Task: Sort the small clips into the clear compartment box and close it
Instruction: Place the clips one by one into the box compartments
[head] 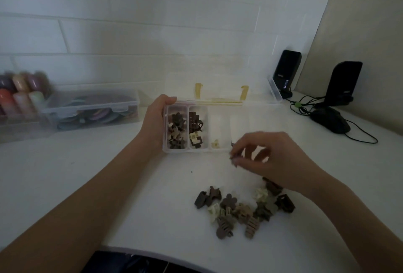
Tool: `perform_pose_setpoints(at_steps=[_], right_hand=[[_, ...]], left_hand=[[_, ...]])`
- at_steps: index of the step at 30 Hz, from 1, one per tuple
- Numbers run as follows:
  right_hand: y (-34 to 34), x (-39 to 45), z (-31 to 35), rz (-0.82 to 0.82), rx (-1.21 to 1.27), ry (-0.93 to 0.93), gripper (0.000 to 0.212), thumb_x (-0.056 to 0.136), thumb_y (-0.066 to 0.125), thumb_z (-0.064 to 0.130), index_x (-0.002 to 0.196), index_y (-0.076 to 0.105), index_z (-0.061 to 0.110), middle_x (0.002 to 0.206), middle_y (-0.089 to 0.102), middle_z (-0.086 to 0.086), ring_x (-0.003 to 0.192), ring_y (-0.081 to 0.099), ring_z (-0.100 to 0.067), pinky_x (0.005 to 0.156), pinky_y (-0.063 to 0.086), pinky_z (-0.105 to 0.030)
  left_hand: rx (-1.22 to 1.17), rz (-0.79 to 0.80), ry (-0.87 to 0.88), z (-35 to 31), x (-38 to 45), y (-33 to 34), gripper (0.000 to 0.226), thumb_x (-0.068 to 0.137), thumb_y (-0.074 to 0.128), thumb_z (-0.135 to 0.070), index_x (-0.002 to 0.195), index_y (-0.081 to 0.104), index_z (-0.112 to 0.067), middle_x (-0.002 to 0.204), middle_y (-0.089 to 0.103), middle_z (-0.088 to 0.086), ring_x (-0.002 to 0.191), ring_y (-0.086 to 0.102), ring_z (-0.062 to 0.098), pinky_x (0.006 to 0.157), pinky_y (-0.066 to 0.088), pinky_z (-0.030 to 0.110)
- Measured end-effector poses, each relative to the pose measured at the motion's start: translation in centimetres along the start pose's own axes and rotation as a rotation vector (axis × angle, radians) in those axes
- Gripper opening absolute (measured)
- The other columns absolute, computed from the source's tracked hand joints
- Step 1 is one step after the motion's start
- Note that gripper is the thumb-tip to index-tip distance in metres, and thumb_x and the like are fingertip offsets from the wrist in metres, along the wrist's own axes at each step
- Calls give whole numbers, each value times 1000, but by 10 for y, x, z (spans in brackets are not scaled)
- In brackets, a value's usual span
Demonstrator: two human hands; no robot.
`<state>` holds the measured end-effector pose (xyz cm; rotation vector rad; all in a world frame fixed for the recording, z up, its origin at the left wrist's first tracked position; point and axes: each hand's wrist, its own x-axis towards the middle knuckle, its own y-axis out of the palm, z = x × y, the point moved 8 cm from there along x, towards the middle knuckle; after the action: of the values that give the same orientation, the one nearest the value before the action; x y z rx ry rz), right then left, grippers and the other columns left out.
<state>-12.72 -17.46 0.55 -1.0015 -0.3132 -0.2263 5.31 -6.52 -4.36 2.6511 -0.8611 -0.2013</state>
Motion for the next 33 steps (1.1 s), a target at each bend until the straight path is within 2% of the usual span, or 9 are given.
perform_pose_setpoints(at_steps=[3,6,7,10,15,18,20,25,33], right_hand=[[-29,-3,-16,-350,331,35,7,79,69,6,83,66,12,79,68,3,72,65,-14,60,58,-29],[-41,-6,-33,-512,399,59,22,82,64,-2,97,65,14,85,63,-3,80,63,-19,70,58,-30],[-41,-6,-35,-523,396,59,29,83,62,-4,103,65,17,87,61,-4,82,62,-19,73,57,-27],[-35,-5,-30,-489,304,31,32,84,59,-5,101,70,19,94,60,-2,85,63,-12,75,52,-17],[-23,-7,-10,-444,182,-91,21,79,66,-5,89,72,13,94,66,2,90,64,-7,77,52,-16],[-15,-7,-2,-429,5,-124,18,79,70,5,90,70,20,95,69,10,95,62,-4,79,49,-18],[-13,-6,0,-447,-71,-130,17,78,71,9,89,68,23,96,69,14,96,59,-1,81,48,-18],[-12,-7,4,-489,-186,-189,14,77,72,7,85,66,18,95,68,8,95,55,-2,77,44,-14],[-14,-8,5,-522,-215,-208,10,80,68,6,84,64,15,96,67,3,95,54,-4,76,43,-14]], left_hand=[[-3,33,79,-11,4,-5,34,75,42,-32,50,60,-18,58,57,1,52,54,18,65,42,28],[-71,18,101,-20,7,-18,19,63,49,-27,52,59,-15,54,57,1,51,54,19,61,42,24],[-95,-9,102,-22,10,-24,19,52,58,-31,61,57,-14,59,57,5,56,52,23,62,42,27],[-64,-74,84,-19,14,-39,62,24,74,-37,75,48,-13,71,47,12,66,44,28,65,36,37],[-45,-33,99,-19,10,-32,63,21,73,-40,71,47,-12,67,46,9,59,44,25,62,36,33],[-45,61,128,-23,0,-15,25,47,57,-34,61,54,-13,57,53,3,52,49,19,59,40,24],[-62,139,141,-26,-4,-6,17,53,48,-27,56,57,-14,54,55,0,49,50,16,59,41,23],[-90,198,119,-24,-4,0,65,20,73,-33,75,53,-6,60,57,5,54,52,20,56,48,21],[-94,205,117,-24,-4,2,67,18,75,-34,75,54,-5,64,55,7,59,50,22,58,47,23]])
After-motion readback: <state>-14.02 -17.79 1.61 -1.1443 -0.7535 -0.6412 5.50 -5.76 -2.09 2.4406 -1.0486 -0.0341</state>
